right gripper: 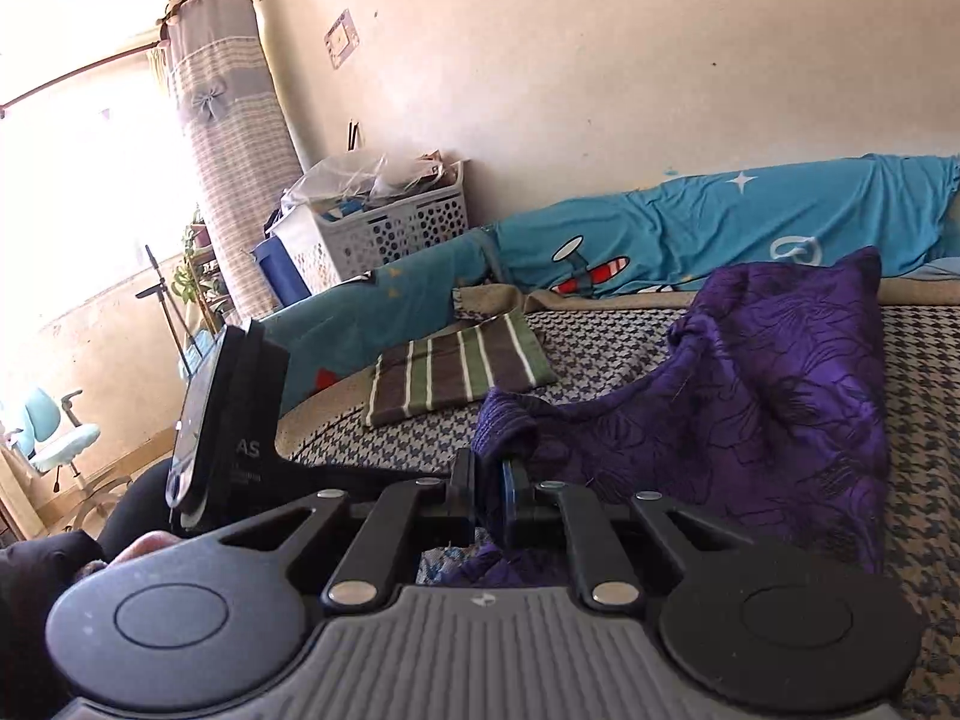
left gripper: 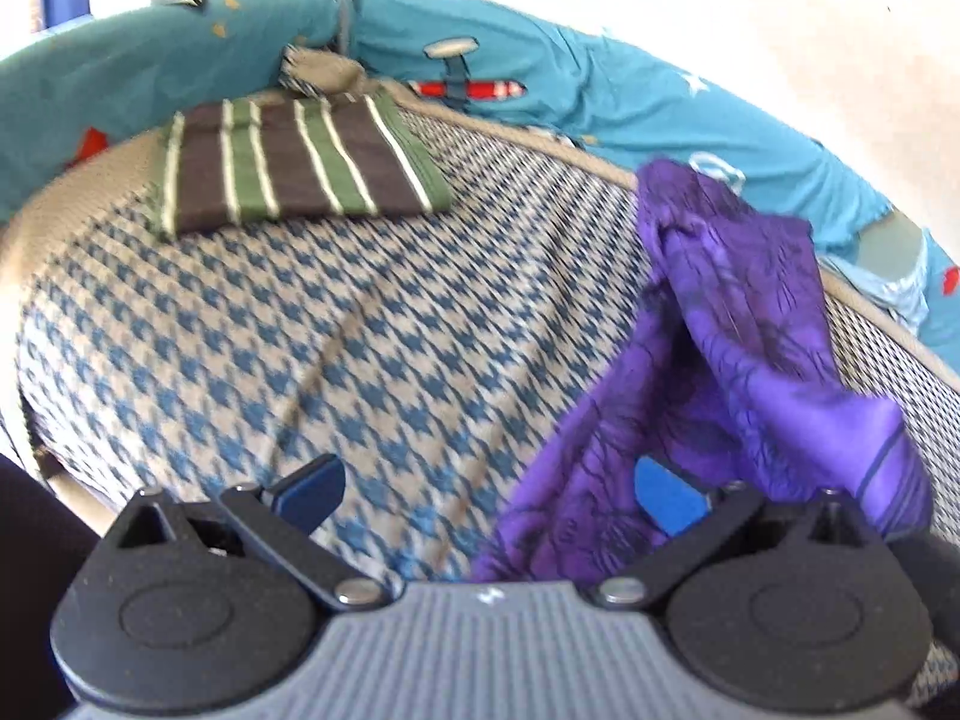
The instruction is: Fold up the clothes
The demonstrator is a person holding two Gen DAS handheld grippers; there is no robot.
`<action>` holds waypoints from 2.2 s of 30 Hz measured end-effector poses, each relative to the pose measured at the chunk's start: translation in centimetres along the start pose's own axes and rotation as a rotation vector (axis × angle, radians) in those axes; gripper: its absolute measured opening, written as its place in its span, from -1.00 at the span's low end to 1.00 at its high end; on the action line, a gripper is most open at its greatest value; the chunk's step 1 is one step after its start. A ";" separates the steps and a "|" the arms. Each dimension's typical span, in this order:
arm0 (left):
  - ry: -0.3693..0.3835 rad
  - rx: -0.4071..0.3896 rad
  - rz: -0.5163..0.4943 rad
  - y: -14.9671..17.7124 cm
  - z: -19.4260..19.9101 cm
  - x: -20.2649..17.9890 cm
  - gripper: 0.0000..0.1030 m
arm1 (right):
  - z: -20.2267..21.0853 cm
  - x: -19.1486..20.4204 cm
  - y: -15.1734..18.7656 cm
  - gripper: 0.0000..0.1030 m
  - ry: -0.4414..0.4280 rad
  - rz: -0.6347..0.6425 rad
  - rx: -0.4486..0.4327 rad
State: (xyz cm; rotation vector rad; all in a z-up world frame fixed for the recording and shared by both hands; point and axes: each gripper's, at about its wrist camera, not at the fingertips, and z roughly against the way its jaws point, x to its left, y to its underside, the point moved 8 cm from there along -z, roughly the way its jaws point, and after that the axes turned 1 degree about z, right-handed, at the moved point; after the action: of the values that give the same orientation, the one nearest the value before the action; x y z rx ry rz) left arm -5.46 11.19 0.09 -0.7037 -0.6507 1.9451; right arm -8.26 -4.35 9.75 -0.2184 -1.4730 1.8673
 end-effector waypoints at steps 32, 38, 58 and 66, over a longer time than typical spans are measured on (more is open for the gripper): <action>-0.073 -0.080 0.069 -1.3 0.7 2.2 1.00 | -8.2 1.8 8.2 -0.33 -0.080 0.153 0.302; -0.068 -0.049 0.040 -0.7 -0.1 1.2 1.00 | -4.1 0.1 7.3 -0.29 0.001 0.197 0.260; 0.030 0.027 -0.151 2.3 -2.1 -4.7 1.00 | 5.2 -8.2 7.9 -0.27 0.403 0.060 0.288; 0.058 0.056 -0.195 3.3 -2.7 -6.5 1.00 | 5.8 -11.2 8.8 -0.19 0.394 -0.255 0.273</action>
State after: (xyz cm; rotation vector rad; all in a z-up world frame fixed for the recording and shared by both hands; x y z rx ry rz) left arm -2.97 4.39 -2.74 -0.6352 -0.6038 1.7512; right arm -7.26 -16.58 0.37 -0.2383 -0.9248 1.6788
